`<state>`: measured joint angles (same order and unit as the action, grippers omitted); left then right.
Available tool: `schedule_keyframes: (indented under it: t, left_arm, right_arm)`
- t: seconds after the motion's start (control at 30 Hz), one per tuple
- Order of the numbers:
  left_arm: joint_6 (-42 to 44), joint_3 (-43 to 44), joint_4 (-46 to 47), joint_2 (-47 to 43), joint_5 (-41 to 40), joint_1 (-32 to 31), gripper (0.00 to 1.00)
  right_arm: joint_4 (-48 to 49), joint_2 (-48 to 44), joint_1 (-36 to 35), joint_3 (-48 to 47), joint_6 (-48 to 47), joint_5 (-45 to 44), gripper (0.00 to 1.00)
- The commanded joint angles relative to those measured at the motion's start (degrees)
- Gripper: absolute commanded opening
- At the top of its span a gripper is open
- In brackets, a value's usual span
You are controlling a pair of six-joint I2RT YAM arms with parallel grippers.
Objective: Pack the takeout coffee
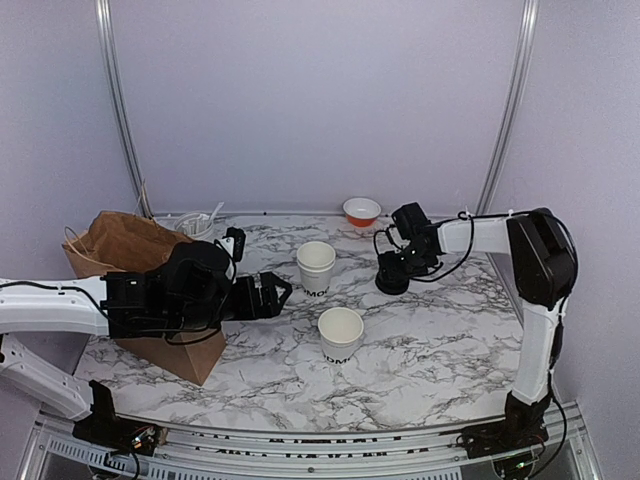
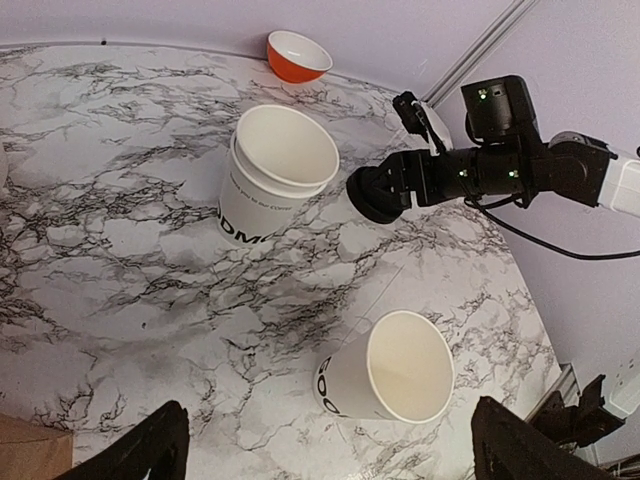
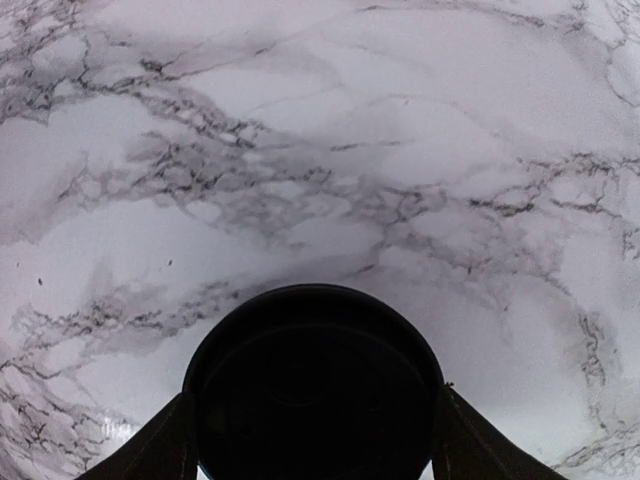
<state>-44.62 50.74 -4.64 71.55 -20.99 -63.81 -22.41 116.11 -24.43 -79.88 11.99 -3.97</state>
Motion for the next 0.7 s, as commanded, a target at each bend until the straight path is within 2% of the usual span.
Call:
schedule_keyframes:
  t: [0.0, 0.27, 0.67]
  left_arm:
    - [0.05, 1.29, -0.30, 0.75, 0.26, -0.17, 0.99]
    - [-0.16, 1.03, 0.25, 1.28, 0.50, -0.09, 0.99]
    - [-0.12, 0.93, 0.62, 1.60, 0.52, -0.10, 0.99]
  right_arm:
    - [-1.05, -5.39, -3.98, 4.20, 2.74, -0.73, 0.75]
    - [-0.14, -10.04, -5.90, 10.34, 5.75, -0.44, 0.78]
    - [-0.10, -10.06, -6.56, 11.09, 5.51, -0.70, 0.80]
